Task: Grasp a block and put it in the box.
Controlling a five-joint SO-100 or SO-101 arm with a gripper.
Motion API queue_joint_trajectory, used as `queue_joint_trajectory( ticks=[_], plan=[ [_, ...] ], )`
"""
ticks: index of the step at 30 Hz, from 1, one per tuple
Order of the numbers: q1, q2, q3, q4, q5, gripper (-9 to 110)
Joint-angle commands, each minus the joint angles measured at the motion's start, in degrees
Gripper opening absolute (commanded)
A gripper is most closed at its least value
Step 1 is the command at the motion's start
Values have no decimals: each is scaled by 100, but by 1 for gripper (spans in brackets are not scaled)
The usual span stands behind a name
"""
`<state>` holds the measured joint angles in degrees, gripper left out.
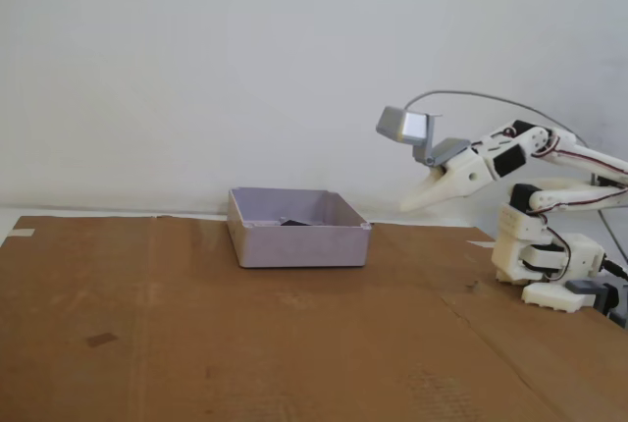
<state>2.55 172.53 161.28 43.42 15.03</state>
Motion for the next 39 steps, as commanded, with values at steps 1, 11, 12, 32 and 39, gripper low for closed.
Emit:
queue_joint_trajectory(
  ticks=[1, 11, 12, 32, 39],
  plan=[
    [0, 510, 62, -88, 62, 0],
    [-246, 1415, 1002, -79, 62, 0],
    [-299, 1450, 1072, -79, 62, 0],
    [-659, 1978, 1907, -9, 0, 0],
    [-659, 2215, 1907, 949, -18, 0]
  ],
)
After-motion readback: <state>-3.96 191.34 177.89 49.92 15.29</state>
